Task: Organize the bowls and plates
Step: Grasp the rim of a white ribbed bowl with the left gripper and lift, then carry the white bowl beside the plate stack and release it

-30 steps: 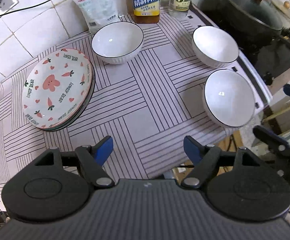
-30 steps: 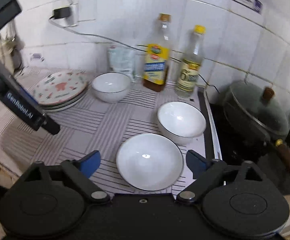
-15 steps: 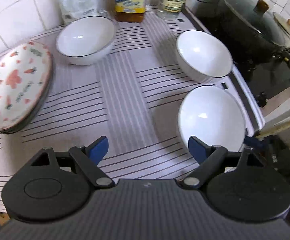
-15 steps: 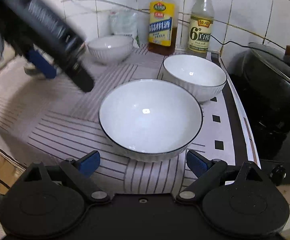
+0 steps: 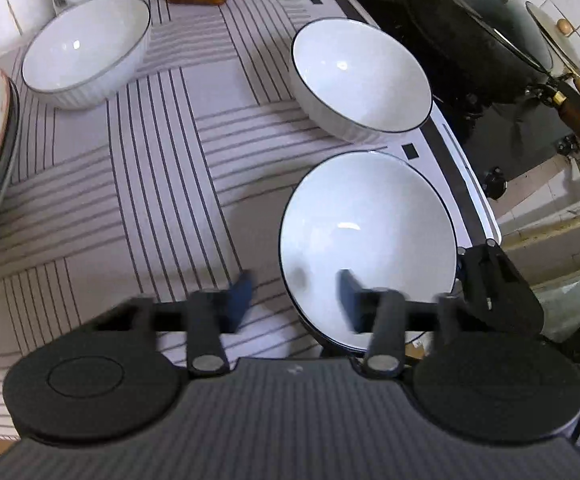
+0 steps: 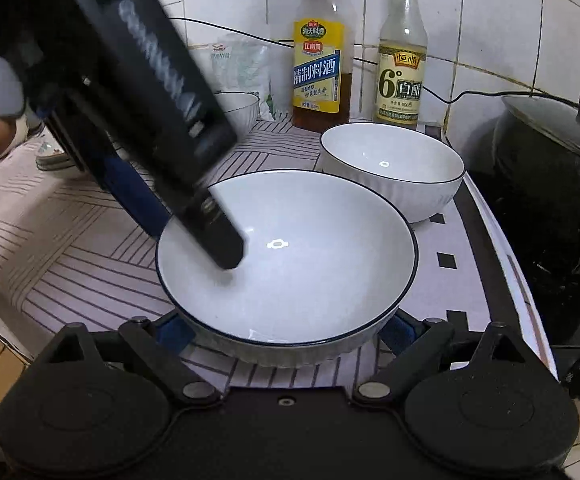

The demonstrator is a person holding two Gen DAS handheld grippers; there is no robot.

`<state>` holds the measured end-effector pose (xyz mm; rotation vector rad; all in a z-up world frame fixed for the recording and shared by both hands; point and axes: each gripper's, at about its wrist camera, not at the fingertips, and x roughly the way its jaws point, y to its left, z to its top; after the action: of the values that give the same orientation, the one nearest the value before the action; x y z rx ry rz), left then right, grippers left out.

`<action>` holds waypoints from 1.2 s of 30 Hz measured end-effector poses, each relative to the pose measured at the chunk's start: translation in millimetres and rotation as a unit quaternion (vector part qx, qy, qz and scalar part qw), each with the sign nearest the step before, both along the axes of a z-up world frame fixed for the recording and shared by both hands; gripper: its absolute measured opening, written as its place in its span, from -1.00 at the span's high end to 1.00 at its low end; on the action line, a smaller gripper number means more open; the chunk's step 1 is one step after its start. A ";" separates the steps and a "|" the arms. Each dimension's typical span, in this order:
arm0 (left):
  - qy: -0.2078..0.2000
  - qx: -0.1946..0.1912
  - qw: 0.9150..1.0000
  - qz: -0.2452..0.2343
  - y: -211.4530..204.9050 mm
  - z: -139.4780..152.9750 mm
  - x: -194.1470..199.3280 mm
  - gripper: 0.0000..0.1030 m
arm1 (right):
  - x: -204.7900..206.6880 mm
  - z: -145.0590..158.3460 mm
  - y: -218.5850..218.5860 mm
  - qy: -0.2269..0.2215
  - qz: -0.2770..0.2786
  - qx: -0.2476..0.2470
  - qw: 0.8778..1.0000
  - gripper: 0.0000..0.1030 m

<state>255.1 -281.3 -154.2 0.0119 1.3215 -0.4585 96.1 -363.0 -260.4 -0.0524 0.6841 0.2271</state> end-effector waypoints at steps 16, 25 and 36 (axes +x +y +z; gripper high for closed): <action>-0.026 0.004 1.000 -0.009 15.4 8.3 -13.9 0.75 | -2.0 4.5 10.1 -0.014 0.008 0.002 1.000 -0.87; -0.060 0.030 0.998 0.019 59.8 31.8 -26.6 0.75 | 9.9 20.7 47.6 -0.032 0.063 -0.004 0.998 -0.87; -0.056 0.052 0.990 0.122 133.2 30.4 -22.2 0.73 | 52.5 20.1 119.1 -0.017 0.164 0.003 0.986 -0.88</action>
<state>232.8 -148.1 -123.8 -0.0368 1.2172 -0.1790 148.6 -243.9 -240.3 -0.1628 0.6387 0.5430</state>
